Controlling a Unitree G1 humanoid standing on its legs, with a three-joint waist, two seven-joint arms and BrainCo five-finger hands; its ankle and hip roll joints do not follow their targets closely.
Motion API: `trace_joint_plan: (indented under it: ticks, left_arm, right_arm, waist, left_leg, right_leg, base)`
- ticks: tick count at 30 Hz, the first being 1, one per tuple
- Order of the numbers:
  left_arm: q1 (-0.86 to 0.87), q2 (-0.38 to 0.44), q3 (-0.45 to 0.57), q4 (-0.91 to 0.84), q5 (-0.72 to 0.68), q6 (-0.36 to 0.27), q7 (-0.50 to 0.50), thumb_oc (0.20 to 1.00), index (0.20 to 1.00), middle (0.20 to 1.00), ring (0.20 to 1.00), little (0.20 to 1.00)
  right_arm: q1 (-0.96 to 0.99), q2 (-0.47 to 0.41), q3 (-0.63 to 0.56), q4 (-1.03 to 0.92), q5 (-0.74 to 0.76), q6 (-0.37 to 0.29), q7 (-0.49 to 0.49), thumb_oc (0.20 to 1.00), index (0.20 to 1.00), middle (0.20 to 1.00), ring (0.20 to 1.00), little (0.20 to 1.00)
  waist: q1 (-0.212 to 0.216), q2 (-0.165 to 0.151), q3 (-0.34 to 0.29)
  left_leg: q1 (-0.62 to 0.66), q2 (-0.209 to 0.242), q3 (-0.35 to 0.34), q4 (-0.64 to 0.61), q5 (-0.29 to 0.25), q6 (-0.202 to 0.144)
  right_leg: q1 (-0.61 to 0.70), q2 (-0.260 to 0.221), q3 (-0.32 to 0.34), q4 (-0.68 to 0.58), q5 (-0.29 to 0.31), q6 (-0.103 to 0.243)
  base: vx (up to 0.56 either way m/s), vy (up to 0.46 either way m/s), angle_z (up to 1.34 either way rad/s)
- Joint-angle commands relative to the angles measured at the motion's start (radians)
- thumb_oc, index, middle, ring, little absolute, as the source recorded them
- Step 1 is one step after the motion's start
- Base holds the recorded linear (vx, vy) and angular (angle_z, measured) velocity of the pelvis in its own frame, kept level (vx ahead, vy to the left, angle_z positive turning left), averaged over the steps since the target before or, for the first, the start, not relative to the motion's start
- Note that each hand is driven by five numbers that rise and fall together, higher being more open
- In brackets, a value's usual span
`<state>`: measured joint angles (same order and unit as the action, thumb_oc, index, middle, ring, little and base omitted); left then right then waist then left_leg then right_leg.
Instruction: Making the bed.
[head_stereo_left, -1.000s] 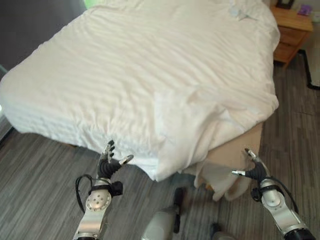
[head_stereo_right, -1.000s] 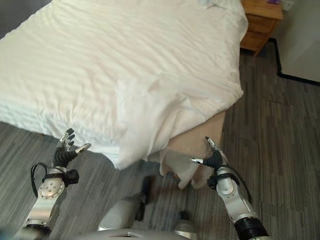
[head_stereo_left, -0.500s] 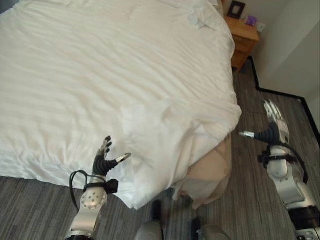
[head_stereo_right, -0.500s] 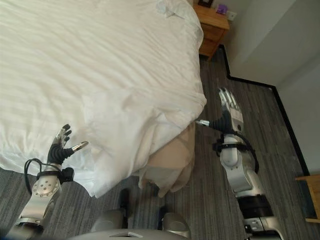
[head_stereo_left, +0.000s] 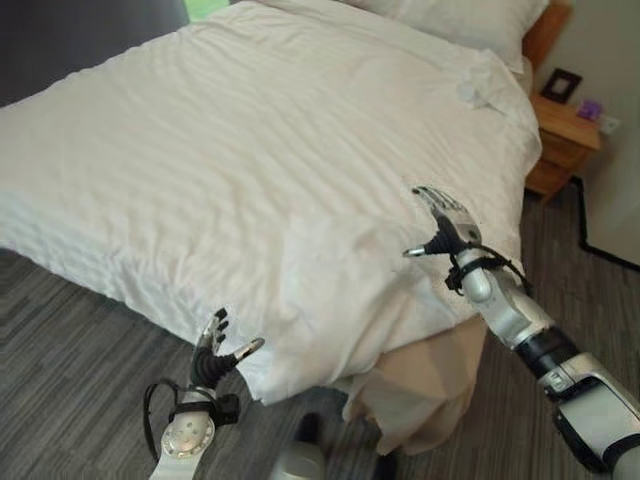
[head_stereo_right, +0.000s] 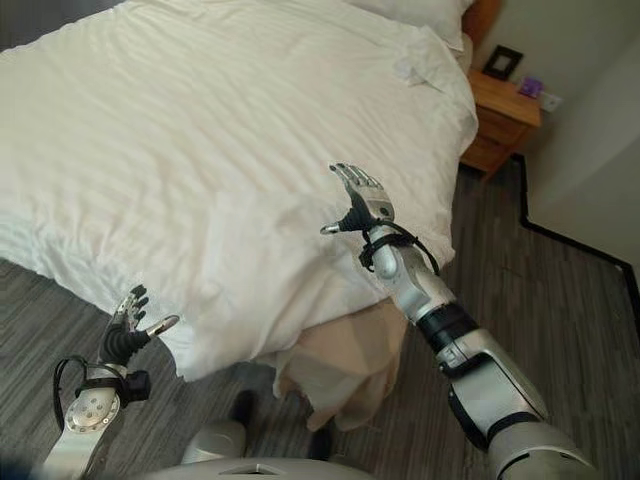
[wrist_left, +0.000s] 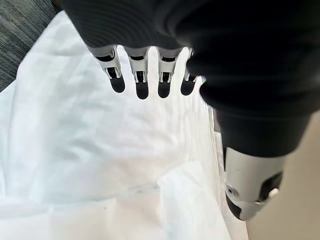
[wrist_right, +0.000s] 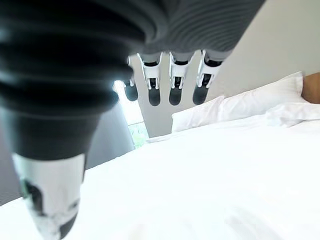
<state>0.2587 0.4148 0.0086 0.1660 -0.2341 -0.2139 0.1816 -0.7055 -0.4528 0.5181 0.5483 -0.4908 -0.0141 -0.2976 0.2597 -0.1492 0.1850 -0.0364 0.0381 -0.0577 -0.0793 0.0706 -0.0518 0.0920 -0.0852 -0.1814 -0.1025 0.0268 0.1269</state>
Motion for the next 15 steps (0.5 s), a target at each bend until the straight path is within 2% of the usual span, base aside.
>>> trace_joint_plan:
  ticks: [1, 2, 5, 6, 7, 14, 15]
  left_arm:
    - [-0.007, 0.067, 0.0, -0.013, -0.05, -0.073, -0.003, 1.0, 1.0, 1.0, 1.0, 1.0]
    - [-0.007, 0.067, 0.001, -0.013, -0.05, -0.073, -0.003, 1.0, 1.0, 1.0, 1.0, 1.0]
    - [-0.024, 0.106, -0.01, 0.039, -0.066, -0.078, -0.002, 1.0, 1.0, 1.0, 1.0, 1.0]
    - [-0.025, 0.106, -0.01, 0.039, -0.066, -0.078, -0.002, 1.0, 1.0, 1.0, 1.0, 1.0]
    - [-0.042, 0.118, -0.023, 0.063, -0.075, -0.075, -0.009, 1.0, 1.0, 1.0, 1.0, 1.0]
    - [-0.072, 0.123, -0.06, 0.081, -0.083, -0.073, -0.018, 1.0, 1.0, 1.0, 1.0, 1.0]
    - [-0.193, 0.114, -0.131, 0.15, -0.05, -0.047, 0.011, 1.0, 1.0, 1.0, 1.0, 1.0]
  right_arm:
    - [-0.106, -0.049, 0.038, 0.077, 0.044, 0.003, -0.021, 1.0, 1.0, 1.0, 1.0, 1.0]
    - [-0.108, -0.048, 0.039, 0.08, 0.044, 0.001, -0.022, 1.0, 1.0, 1.0, 1.0, 1.0]
    - [-0.198, -0.043, 0.064, 0.291, 0.086, 0.015, -0.043, 1.0, 1.0, 1.0, 1.0, 1.0]
    - [-0.2, -0.042, 0.064, 0.294, 0.087, 0.013, -0.044, 1.0, 1.0, 1.0, 1.0, 1.0]
    - [-0.207, -0.017, 0.046, 0.401, 0.124, 0.025, -0.059, 1.0, 1.0, 1.0, 1.0, 1.0]
    - [-0.18, 0.033, 0.023, 0.529, 0.168, 0.032, -0.079, 1.0, 1.0, 1.0, 1.0, 1.0]
    - [-0.169, 0.087, 0.039, 0.513, 0.157, 0.031, -0.072, 1.0, 1.0, 1.0, 1.0, 1.0]
  waist:
    - [0.051, 0.005, -0.016]
    - [0.049, 0.005, -0.016]
    - [0.108, 0.004, 0.007]
    - [0.106, 0.003, 0.006]
    - [0.13, 0.011, 0.016]
    - [0.157, 0.03, 0.032]
    - [0.141, 0.029, 0.038]
  left_leg:
    - [-0.024, 0.005, -0.006, -0.008, -0.058, -0.004]
    - [-0.025, 0.004, -0.007, -0.008, -0.058, -0.004]
    - [-0.09, -0.013, -0.071, -0.008, -0.03, -0.015]
    - [-0.092, -0.014, -0.074, -0.008, -0.03, -0.015]
    - [-0.129, -0.028, -0.113, -0.008, -0.018, -0.019]
    - [-0.181, -0.053, -0.155, -0.008, -0.001, -0.021]
    - [-0.181, -0.053, -0.15, -0.008, -0.007, -0.021]
  right_leg:
    - [0.019, -0.038, -0.045, 0.015, -0.077, 0.02]
    - [0.018, -0.038, -0.047, 0.015, -0.078, 0.02]
    - [-0.003, -0.034, -0.104, 0.015, -0.084, 0.021]
    - [-0.004, -0.034, -0.106, 0.015, -0.084, 0.021]
    - [-0.018, -0.032, -0.138, 0.015, -0.093, 0.02]
    - [-0.047, -0.036, -0.167, 0.015, -0.099, 0.019]
    - [-0.052, -0.039, -0.161, 0.015, -0.1, 0.021]
  base:
    - [0.05, 0.001, 0.45]
    - [0.04, 0.001, 0.5]
    - [0.04, 0.028, 0.62]
    - [0.04, 0.054, 0.78]
    - [0.03, 0.03, 0.59]
    - [0.03, 0.051, 0.3]
    - [0.01, 0.048, 0.14]
